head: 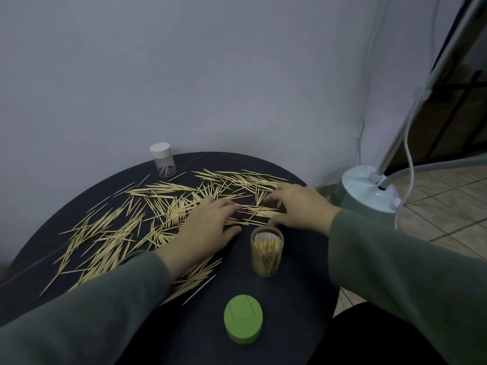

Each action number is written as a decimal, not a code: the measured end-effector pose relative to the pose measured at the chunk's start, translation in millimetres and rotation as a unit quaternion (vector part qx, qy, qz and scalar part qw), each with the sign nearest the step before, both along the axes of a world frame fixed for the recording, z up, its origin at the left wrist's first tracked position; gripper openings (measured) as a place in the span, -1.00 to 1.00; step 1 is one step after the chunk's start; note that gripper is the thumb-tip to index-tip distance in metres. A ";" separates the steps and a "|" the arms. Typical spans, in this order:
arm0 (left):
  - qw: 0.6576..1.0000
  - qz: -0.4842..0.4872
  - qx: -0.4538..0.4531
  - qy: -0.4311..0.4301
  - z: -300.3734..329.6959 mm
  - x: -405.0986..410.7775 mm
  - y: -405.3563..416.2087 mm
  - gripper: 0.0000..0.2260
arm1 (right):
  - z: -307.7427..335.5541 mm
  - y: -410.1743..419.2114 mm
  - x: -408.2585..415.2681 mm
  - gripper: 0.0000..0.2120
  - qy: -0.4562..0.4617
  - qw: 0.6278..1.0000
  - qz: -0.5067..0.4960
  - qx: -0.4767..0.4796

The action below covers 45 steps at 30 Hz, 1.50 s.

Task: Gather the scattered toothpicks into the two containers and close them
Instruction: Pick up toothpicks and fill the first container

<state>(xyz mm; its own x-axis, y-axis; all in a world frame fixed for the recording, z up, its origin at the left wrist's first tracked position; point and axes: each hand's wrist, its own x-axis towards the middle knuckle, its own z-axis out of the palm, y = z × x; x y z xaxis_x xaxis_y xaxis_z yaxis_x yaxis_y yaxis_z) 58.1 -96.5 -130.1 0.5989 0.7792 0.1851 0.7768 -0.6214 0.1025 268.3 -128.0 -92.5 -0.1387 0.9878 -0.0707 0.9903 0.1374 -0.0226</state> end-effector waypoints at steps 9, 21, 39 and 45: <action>0.993 -0.096 -0.017 0.068 -1.5 21.8 20.6 -0.49 | 7.9 39.0 -6.1 -0.42 -0.118 0.992 0.010 -0.036; 0.994 -0.088 -0.021 -0.057 -5.1 24.6 28.4 -0.79 | -14.1 21.0 6.9 -0.74 -0.002 0.999 -0.012 0.030; 0.987 -0.096 -0.085 0.101 19.6 -7.4 43.6 -0.62 | -26.7 14.1 -11.6 -0.64 -0.001 0.997 -0.015 0.074; 0.991 -0.096 -0.044 0.082 16.1 -6.7 43.5 -0.73 | -25.5 17.7 -19.7 -0.73 -0.005 0.997 -0.003 0.079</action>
